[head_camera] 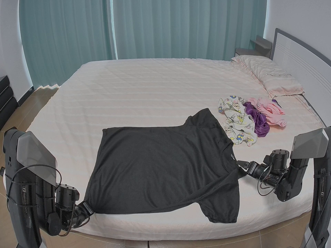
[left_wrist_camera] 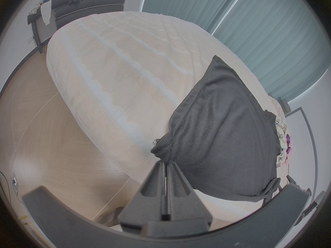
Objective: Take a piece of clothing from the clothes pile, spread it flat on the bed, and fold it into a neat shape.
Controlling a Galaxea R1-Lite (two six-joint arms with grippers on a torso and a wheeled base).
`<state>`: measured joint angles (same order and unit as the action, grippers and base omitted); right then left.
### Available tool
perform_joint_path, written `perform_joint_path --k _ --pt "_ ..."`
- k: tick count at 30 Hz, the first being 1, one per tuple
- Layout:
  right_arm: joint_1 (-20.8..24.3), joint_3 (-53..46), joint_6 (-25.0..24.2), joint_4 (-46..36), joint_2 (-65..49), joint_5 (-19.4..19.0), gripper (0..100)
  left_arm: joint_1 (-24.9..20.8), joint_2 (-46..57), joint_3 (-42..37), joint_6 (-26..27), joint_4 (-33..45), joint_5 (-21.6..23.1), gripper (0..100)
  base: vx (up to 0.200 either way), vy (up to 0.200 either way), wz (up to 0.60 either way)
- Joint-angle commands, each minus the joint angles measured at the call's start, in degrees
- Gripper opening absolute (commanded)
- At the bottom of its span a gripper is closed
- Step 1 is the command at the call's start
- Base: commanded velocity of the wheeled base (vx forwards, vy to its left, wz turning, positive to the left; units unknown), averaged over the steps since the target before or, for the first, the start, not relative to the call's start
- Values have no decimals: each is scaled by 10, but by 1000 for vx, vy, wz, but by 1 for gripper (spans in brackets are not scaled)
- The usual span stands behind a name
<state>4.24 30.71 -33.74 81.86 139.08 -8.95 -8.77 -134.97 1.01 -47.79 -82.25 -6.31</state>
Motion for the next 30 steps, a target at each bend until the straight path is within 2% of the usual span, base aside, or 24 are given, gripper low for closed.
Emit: perform_joint_path --k 1,5,6,7,11,14,15,16,19,20,23,30 --pt "-25 -55 -27 9 -35 -2 100 0 0 -7 0 0 1 0 0 0 0" --pt "-2 -140 -84 33 -64 -28 100 1 0 -7 0 0 1 0 0 0 0" --pt "1 -144 -86 34 -65 -30 100 1 0 -7 0 0 1 0 0 0 0" --pt "18 -195 -92 58 -64 -42 100 1 0 -7 0 0 1 0 0 0 0" --pt "61 -271 -96 79 -54 -44 100 1 0 -7 0 0 1 0 0 0 0" --pt "87 -292 -96 79 -52 -44 100 1 0 -7 -1 0 2 0 0 0 0" --pt "110 -305 -96 79 -50 -43 100 1 0 -7 -1 0 2 0 0 0 0" --pt "110 -305 -96 79 -50 -43 100 1 0 -7 -1 0 2 0 0 0 0" --pt "133 -306 -96 79 -34 -38 100 1 0 -7 -1 0 2 0 0 0 0" --pt "154 -305 -95 80 -15 -27 100 1 0 -7 -2 0 2 0 0 0 0" --pt "166 -303 -96 79 -13 -3 100 1 0 -7 -2 0 2 0 0 0 0" --pt "193 -301 -96 79 0 27 100 1 0 -7 -2 0 2 0 0 0 0"
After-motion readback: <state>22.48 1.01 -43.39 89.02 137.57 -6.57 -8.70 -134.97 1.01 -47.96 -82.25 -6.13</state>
